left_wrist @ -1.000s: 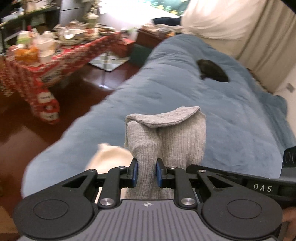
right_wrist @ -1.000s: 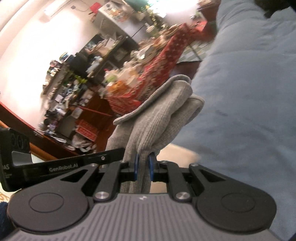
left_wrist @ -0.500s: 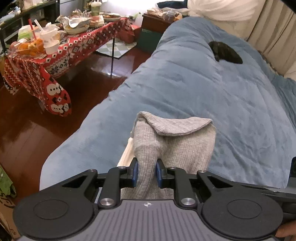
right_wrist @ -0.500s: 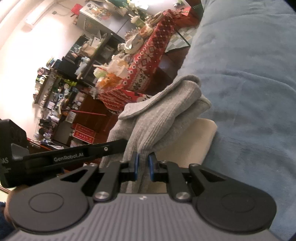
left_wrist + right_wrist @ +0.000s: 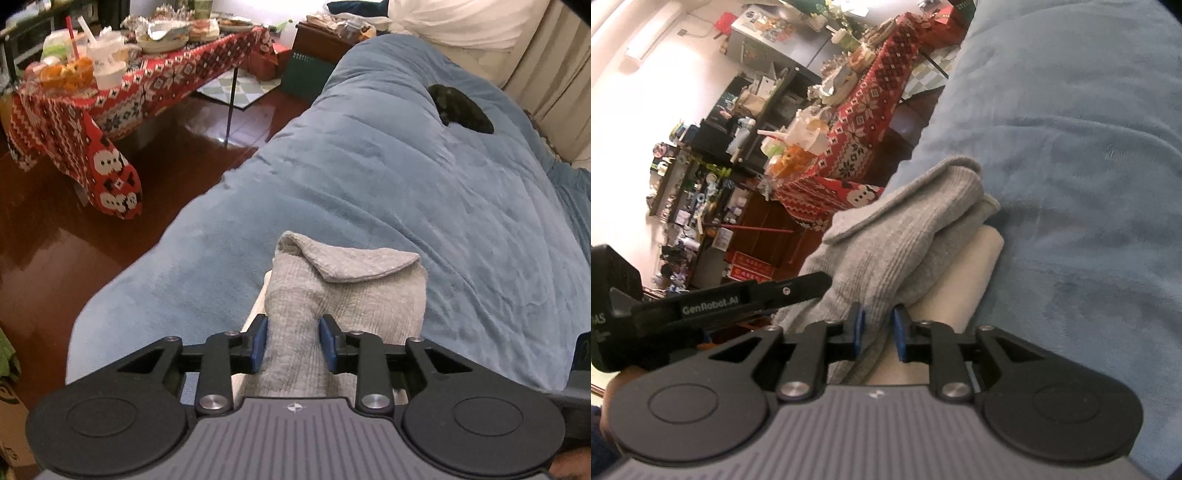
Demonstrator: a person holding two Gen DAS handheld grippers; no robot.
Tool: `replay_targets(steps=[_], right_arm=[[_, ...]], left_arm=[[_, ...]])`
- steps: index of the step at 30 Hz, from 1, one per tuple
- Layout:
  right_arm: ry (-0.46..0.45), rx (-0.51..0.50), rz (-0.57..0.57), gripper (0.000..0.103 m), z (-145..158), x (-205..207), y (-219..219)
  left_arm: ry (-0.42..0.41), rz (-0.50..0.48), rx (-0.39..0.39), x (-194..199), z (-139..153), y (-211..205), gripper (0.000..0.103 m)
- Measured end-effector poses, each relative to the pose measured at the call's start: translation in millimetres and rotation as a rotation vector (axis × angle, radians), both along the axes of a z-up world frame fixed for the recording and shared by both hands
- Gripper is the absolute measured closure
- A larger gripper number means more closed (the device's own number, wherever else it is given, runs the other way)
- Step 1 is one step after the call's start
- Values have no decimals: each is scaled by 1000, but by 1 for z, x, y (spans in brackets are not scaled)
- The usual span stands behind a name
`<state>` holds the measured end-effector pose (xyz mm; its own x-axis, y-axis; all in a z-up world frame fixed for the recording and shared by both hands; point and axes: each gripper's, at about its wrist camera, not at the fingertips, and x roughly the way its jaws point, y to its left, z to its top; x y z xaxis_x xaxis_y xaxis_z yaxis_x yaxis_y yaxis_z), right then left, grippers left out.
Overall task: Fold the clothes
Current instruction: 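Carry the folded sweater with both grippers to the bed's edge stack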
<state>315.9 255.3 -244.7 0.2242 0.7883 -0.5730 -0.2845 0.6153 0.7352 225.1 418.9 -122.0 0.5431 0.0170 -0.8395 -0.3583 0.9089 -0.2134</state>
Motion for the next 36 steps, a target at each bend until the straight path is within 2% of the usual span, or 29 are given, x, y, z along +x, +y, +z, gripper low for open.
replay_targets(steps=[9, 13, 15, 16, 18, 21, 24, 28, 32, 36], right_arm=[[-92, -15, -4, 78, 29, 12, -48], [-127, -9, 2, 81, 34, 18, -64], [-174, -12, 18, 87, 39, 24, -59], [-209, -16, 28, 87, 41, 30, -55], [-263, -23, 64, 87, 45, 42, -43], [-311, -40, 149, 87, 37, 61, -19], [-308, -77, 226, 89, 17, 69, -2], [-303, -109, 241, 92, -9, 74, -3], [-292, -112, 241, 94, -20, 78, -9], [-330, -88, 234, 93, -3, 72, -13]], left_arm=[[-4, -9, 73, -9, 26, -17, 70], [-16, -62, 112, -9, 32, -32, 71], [3, -76, 117, -9, 26, -37, 82], [14, -77, 114, -11, 22, -38, 89], [27, -73, 110, -14, 16, -38, 90], [14, -49, 91, -24, 13, -32, 90], [-6, -24, 57, -34, 10, -23, 90], [-25, -46, 1, -50, -2, -10, 99], [-46, -3, -82, -64, -8, 1, 100], [-43, -16, -1, -62, 14, -13, 100]])
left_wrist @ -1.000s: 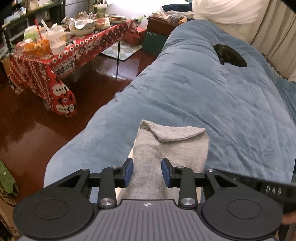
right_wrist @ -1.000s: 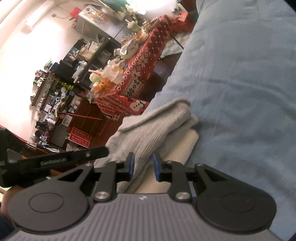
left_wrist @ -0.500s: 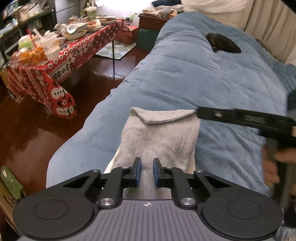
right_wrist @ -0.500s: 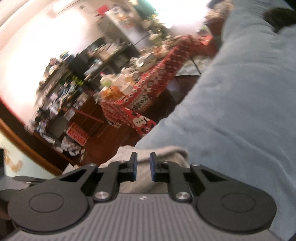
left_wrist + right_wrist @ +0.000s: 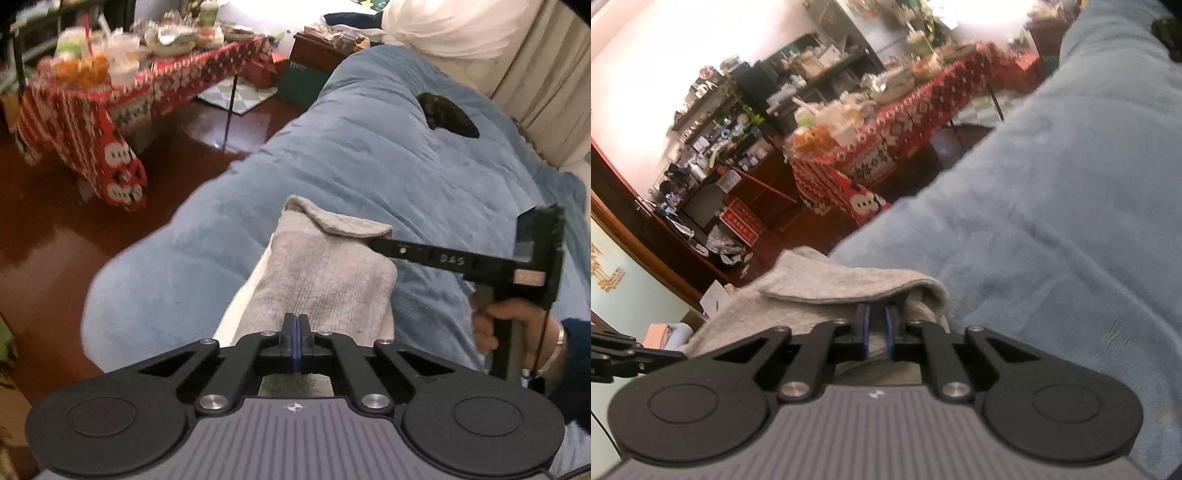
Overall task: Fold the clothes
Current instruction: 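Carry the folded sweater with both grippers to the bed's edge stack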
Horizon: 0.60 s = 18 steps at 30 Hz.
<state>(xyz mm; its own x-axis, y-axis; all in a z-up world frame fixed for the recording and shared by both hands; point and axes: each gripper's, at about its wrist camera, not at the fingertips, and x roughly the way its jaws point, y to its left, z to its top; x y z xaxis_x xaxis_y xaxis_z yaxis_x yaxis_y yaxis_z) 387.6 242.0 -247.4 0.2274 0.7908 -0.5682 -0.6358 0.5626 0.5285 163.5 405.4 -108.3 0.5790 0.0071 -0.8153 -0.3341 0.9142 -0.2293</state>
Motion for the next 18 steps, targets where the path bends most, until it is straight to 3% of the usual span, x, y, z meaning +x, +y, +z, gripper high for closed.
replay_targets(steps=[4, 7, 12, 18], right_arm=[[-49, 37, 64, 93, 28, -25, -2], [-64, 49, 133, 93, 37, -48, -1], [-66, 29, 202, 93, 32, -74, 3], [-96, -2, 196, 102, 27, -57, -12]], left_arm=[[6, -1, 54, -1, 14, -9, 99], [-12, 45, 10, -9, 12, -13, 99], [13, 6, -7, 0, -5, -43, 99], [7, 201, -26, -21, -20, -43, 100]])
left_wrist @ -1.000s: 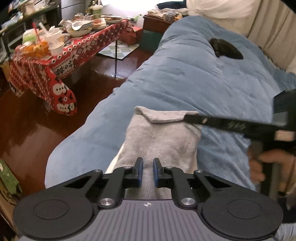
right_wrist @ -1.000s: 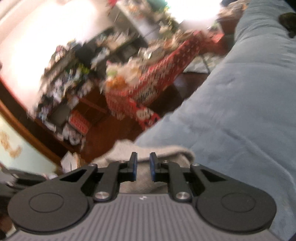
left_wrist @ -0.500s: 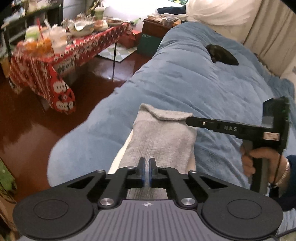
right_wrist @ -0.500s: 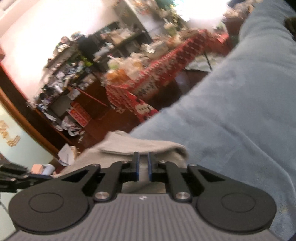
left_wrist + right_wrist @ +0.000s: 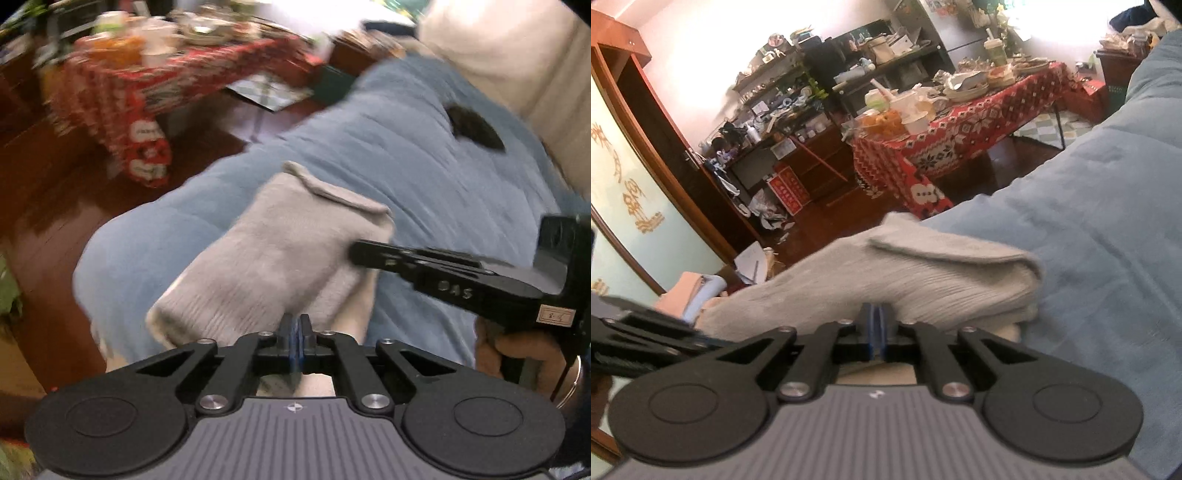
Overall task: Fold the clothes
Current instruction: 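Carry the folded sweater with both grippers to the bed's edge stack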
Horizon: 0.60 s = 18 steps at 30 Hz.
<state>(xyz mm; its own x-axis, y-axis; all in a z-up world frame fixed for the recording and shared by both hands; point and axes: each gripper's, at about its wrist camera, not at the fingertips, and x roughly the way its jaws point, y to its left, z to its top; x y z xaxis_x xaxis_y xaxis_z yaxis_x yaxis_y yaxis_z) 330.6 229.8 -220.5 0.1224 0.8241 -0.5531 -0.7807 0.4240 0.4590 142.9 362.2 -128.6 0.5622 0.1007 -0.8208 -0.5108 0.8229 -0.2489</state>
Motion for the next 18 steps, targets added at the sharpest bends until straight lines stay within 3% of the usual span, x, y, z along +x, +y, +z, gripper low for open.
replay_targets(steps=[6, 8, 12, 18], right_arm=[[-17, -84, -74, 96, -6, 43, -11], [-11, -51, -75, 96, 4, 55, -18], [-30, 25, 43, 96, 31, 63, 2], [-51, 56, 302, 95, 36, 56, 64]], left_arm=[[3, 64, 5, -10, 9, -4, 101], [-25, 74, 24, -8, 25, -6, 98], [-88, 120, 62, -1, 47, 1, 98], [-85, 299, 18, 9, 18, 24, 99]])
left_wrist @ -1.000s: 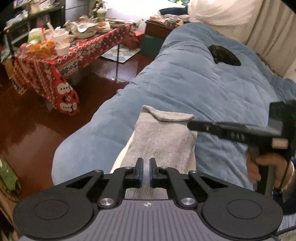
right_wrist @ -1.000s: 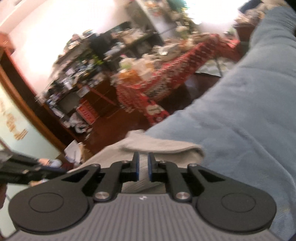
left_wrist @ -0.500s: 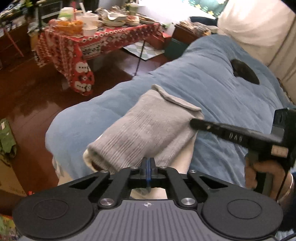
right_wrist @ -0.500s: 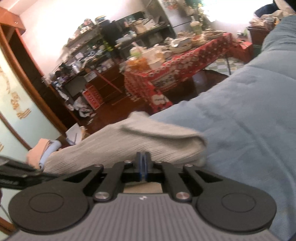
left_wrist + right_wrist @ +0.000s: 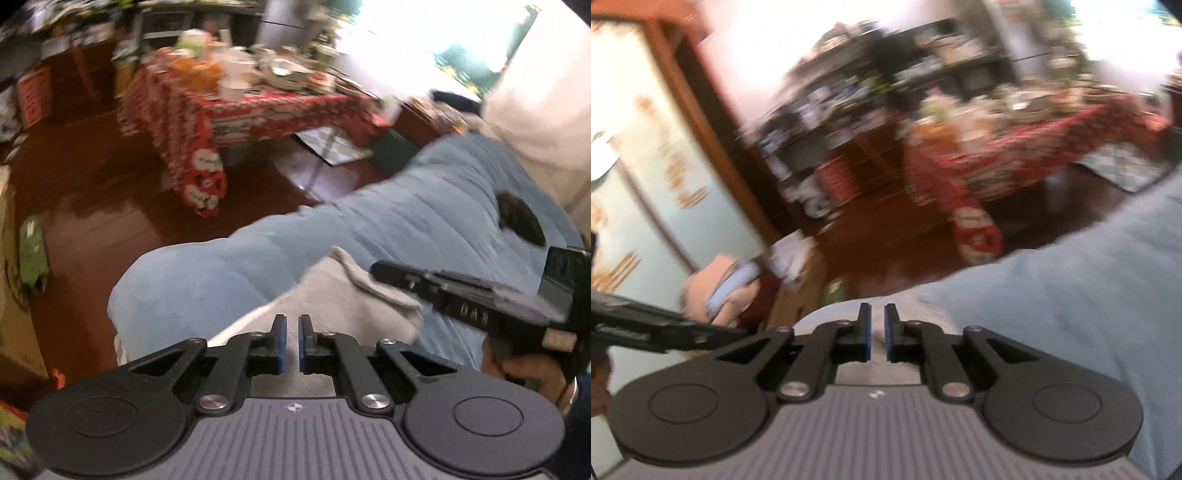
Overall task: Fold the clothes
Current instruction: 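Carry the folded sweater with both grippers to the bed's edge stack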
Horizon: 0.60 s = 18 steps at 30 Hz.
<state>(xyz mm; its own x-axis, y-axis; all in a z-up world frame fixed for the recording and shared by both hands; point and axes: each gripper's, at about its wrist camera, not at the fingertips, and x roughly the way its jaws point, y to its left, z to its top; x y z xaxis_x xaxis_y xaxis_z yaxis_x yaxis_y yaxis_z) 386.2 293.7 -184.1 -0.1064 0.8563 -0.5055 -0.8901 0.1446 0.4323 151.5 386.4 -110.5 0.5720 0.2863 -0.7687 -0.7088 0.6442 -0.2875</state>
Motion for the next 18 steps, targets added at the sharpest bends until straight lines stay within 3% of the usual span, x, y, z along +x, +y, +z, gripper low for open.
replay_targets(steps=[3, 10, 12, 18], right_arm=[[-33, -41, 73, 96, -15, -7, 26], [-20, -97, 4, 101, -50, 16, 39], [26, -77, -20, 99, -49, 23, 33], [16, 16, -34, 96, -14, 11, 2]], left_arm=[[2, 57, 6, -3, -14, 3, 101], [10, 78, 19, -11, -26, 4, 100], [6, 82, 11, -12, -23, 4, 100], [21, 21, 44, -6, -10, -6, 101]])
